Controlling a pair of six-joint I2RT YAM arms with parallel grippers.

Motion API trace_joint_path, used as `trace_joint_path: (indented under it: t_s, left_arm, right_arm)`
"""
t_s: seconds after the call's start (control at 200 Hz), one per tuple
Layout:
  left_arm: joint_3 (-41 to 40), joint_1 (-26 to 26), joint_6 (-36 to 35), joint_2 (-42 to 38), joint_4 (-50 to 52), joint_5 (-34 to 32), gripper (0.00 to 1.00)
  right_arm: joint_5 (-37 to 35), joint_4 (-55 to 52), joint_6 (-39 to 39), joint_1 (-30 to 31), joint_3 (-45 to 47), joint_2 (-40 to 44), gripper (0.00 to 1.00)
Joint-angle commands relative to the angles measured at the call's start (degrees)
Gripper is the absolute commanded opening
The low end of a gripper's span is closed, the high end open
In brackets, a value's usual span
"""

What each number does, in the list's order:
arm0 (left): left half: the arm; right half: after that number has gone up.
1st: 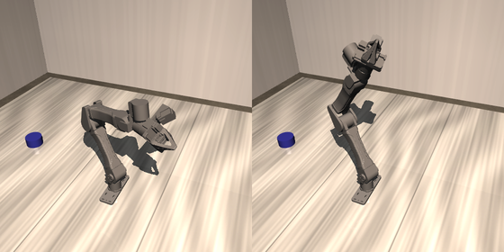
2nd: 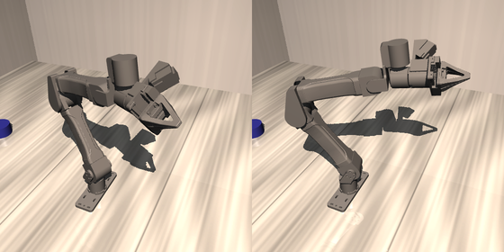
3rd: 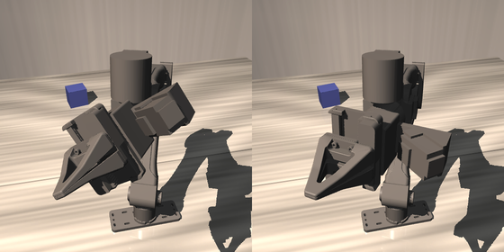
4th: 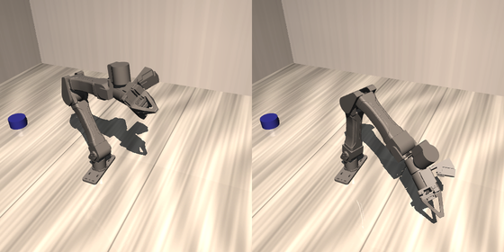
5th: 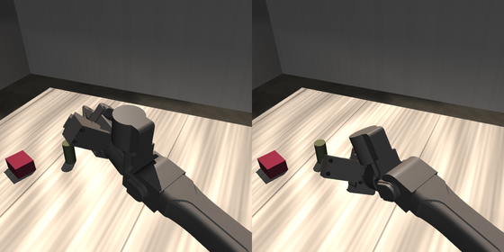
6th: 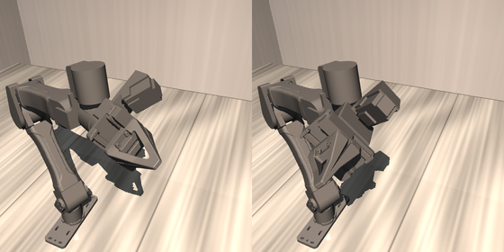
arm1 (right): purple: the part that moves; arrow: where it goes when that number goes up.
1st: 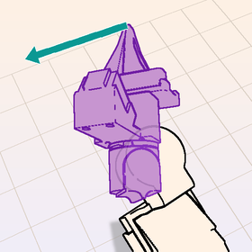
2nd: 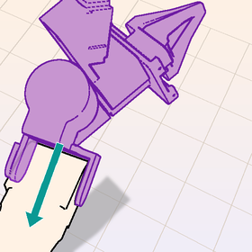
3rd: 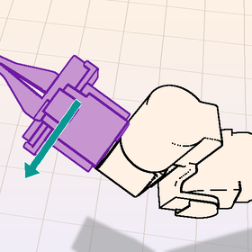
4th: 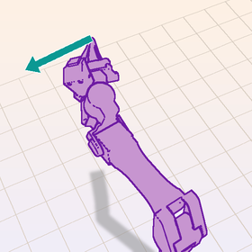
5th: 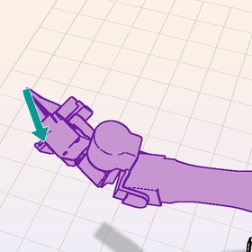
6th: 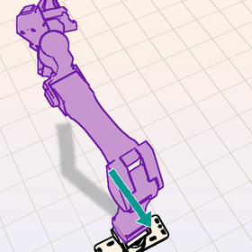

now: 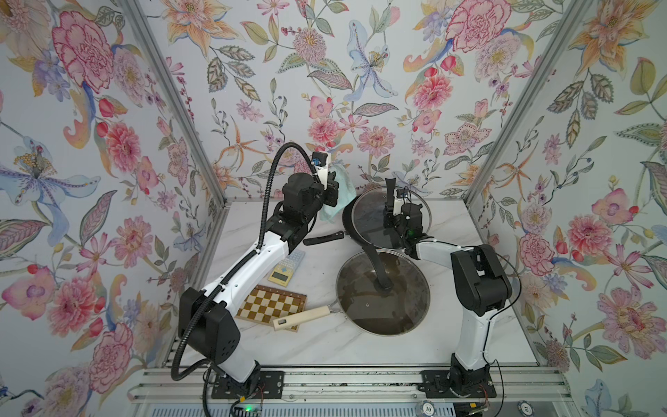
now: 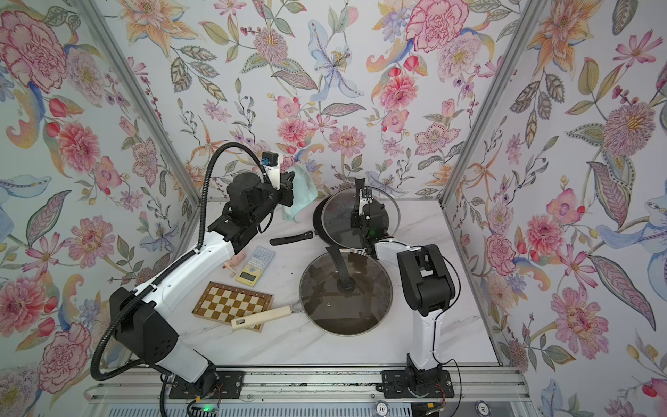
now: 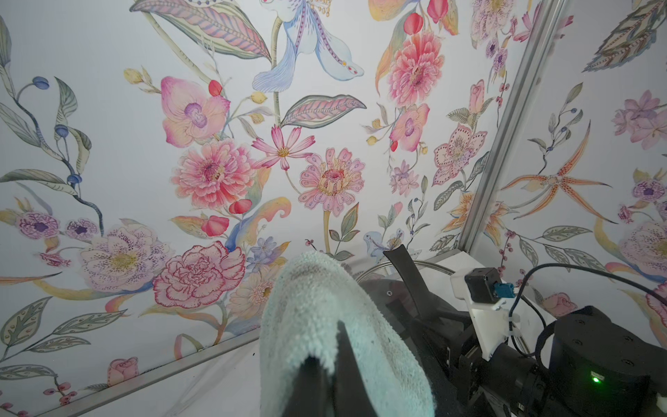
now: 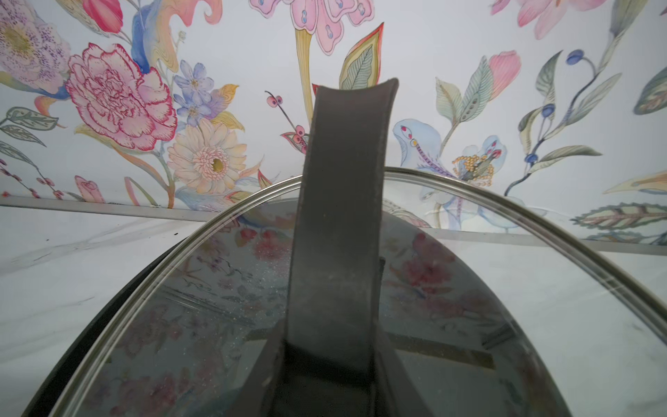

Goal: Wipe the pot lid with a cloth
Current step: Place the pot lid on the cooking pot.

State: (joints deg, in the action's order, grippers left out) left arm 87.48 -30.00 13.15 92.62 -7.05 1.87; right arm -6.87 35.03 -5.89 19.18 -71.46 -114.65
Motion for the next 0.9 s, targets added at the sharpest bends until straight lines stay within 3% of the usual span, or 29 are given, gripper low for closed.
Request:
trace_joint_path:
  t_s: [0.0,0.205,0.46,0.675,0.896]
  left_arm:
    - [3.6,-0.3,0.8,1.7,0.7,-2.4,0.0]
    - [8.3,-0.3,-1.5,5.1,3.7,-2.9,0.0]
    - [10.5,-0.2,-2.2,6.9,4.5,-2.7,0.0]
    - [10.0,-0.2,-2.1,6.7,4.4,-4.5,0.0]
    - [10.3,-0.2,-2.1,6.9,4.2,-5.0,0.0]
  right_arm:
    - [2.6,10.8,-3.7,0.7,-6.0,1.7,0.0]
    - [5.6,7.5,-5.3,1.9,-8.1,-0.8,0.0]
    - [4.3,7.4,-5.4,1.3,-11.3,-4.6,0.0]
    - [3.9,-3.0,-2.1,1.4,-17.7,-6.8,0.0]
    - [3.5,-7.1,-0.6,1.5,-17.0,-5.6,0.0]
